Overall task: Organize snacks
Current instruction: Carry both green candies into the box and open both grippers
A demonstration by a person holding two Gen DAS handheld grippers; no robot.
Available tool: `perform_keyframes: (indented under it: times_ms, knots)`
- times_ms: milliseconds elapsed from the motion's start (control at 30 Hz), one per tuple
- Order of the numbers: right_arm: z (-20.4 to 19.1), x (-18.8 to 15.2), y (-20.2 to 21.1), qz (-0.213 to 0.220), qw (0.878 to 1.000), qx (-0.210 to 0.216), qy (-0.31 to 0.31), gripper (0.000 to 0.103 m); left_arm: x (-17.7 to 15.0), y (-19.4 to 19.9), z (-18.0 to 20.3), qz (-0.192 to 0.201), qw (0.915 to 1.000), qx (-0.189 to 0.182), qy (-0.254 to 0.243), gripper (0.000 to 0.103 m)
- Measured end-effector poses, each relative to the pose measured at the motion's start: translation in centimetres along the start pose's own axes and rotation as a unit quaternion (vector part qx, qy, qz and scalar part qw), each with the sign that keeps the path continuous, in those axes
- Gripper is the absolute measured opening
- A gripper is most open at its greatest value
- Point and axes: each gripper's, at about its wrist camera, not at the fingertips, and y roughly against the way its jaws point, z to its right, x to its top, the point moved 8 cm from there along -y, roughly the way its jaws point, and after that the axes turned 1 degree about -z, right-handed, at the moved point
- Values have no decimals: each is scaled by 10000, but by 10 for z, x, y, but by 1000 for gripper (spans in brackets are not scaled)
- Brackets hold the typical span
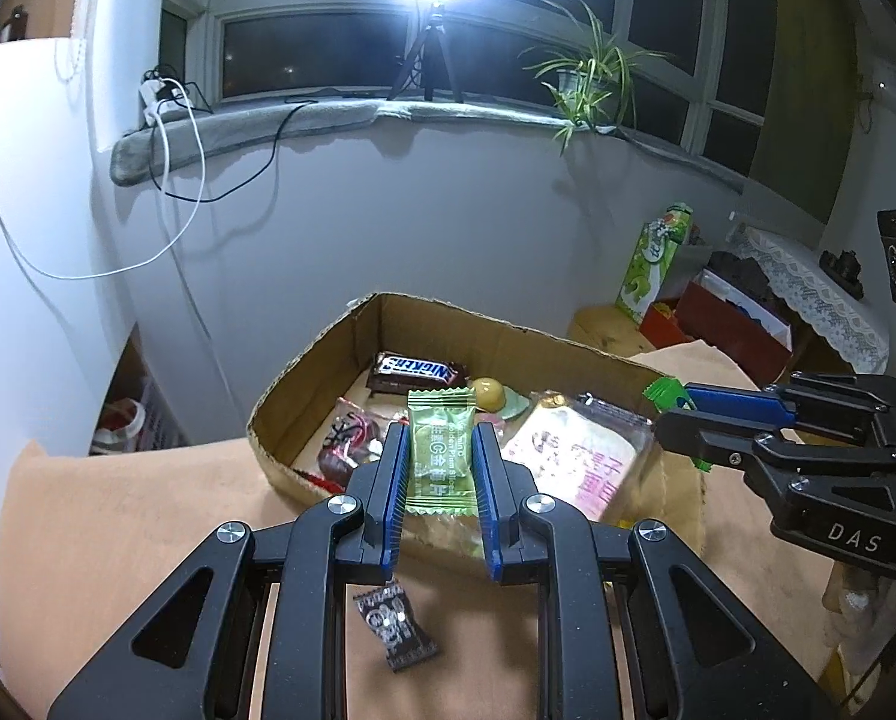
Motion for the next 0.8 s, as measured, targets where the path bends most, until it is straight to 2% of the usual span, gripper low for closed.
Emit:
perform_keyframes:
  times_ms: [500, 567, 633, 667, 733, 800]
  knots:
    - [18, 0, -20, -132, 9998, -55, -116, 24, 3, -20, 6, -173, 9998, -21, -64, 21]
    - [18, 1, -20, -125, 9998, -98, -101, 30, 3, -21, 5, -187, 9998, -9, -51, 21]
    - [18, 2, -16, -45, 9998, -182, -94, 61, 4, -21, 6, -177, 9998, 5, -49, 24]
    - [18, 3, -15, -4, 9997, -206, -92, 65, 4, -20, 6, -174, 9998, 12, -41, 29]
    - [19, 3, -13, 21, 9997, -226, -103, 66, 5, -19, 5, -135, 9999, 26, -24, 47]
    - [19, 3, -12, 28, 9996, -274, -101, 68, 6, -18, 6, -102, 9999, 46, -38, 51]
